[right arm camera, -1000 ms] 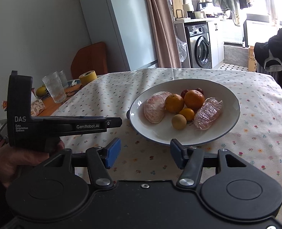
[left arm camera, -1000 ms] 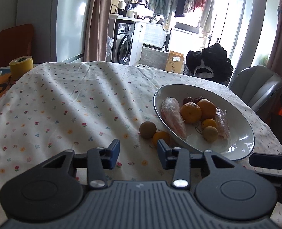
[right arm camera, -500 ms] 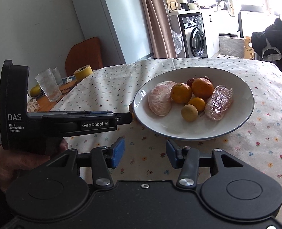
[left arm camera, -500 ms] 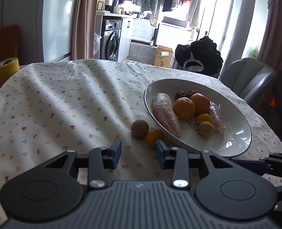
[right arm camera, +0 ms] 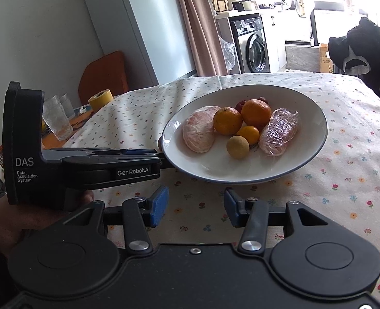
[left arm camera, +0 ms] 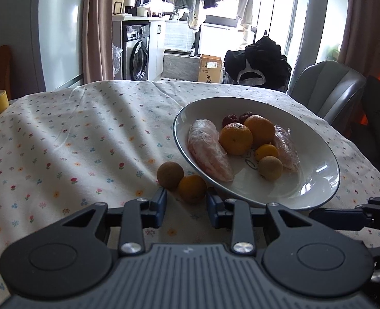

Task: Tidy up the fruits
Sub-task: 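Withdraw both open tools from the bowl toward the remaining fruit, then grasp a small mandarin with the left tool while the right tool grasps the other kiwi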

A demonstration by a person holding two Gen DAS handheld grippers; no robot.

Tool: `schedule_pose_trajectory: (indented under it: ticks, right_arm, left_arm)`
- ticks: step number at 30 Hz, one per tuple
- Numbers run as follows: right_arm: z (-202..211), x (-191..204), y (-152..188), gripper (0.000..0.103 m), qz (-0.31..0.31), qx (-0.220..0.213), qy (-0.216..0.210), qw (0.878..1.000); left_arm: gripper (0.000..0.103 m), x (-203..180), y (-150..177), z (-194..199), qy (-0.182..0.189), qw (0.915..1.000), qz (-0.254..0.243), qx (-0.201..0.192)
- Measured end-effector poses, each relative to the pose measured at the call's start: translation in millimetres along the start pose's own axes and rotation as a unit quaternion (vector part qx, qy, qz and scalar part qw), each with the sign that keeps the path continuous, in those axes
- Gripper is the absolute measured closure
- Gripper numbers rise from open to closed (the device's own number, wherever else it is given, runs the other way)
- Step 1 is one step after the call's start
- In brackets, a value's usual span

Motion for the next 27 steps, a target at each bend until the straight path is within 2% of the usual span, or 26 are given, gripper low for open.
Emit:
schedule_pose_trajectory:
  ticks: [3,13,19,22,27]
  right_arm:
    - [0,-1,-3,0.056,-0.004,-0.003,-0.002,1.0]
    - [-7,-19,-5,0.069,-0.042,0.009,-0.005,0.999]
    - [-13,-26,-9,0.07,-0.042,0.007,0.003,0.999]
    - [-17,-29,-9,0.07,-0.043,0.008,0.007,0.999]
    - [-25,-17,-6,0.069,-0.025,0.013,0.0,1.0]
  left_arm:
    - [0.071,-1,0,-2,-0.003,1.0,-0.007,-0.001]
    - [0.072,-5,-1,-7,-0.009,0.9998,-0.016,0.001]
    - [0.072,-9,-2,-10,-0.014,0.9996,-0.023,-0.003]
    - [0.08,-7,-3,-10,-0.021,0.9995,-0.022,-0.006]
    - [0.081,0,-3,-3,-0.014,0.9998,-0.005,-0.011]
Point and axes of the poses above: each gripper's, at about its wrist camera, not at the fingertips, and z roughly against the way its jaws point, x to its left, y to its underside, the point moved 10 cm from there along -z, roughly the way its jaws point, and after that the axes turned 3 degrees about -z, right-handed, at the moved point
